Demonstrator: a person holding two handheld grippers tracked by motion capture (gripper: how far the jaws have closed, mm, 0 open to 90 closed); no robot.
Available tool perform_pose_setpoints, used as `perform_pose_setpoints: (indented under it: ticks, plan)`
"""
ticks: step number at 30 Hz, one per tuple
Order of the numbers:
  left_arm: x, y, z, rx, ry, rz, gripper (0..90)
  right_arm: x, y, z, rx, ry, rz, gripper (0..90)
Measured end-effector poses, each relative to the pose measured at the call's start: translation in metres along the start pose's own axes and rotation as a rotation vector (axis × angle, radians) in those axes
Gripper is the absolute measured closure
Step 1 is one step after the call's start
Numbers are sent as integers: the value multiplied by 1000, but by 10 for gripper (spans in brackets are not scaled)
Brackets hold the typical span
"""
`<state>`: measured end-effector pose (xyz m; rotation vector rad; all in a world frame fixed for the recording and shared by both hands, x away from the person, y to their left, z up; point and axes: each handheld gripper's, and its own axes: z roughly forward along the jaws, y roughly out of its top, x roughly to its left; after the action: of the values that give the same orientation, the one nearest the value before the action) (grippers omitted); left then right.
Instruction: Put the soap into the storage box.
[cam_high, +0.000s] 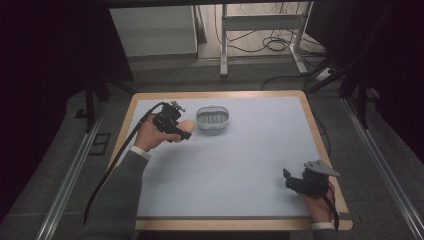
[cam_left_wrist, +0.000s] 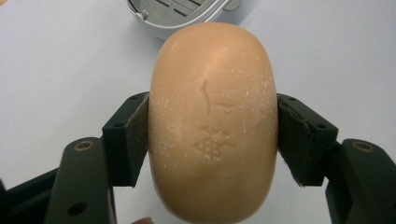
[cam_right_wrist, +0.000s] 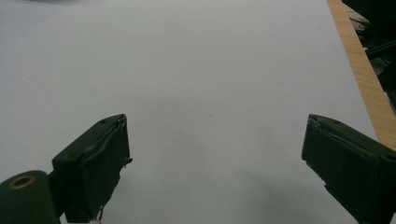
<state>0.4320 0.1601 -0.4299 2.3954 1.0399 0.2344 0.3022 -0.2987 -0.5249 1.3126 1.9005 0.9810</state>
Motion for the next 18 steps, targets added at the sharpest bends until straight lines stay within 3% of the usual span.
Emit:
perform_pose_setpoints:
  ticks: [18]
  plan:
    - [5,15,11,1,8,-18,327,1,0,0,3,-4,-4,76]
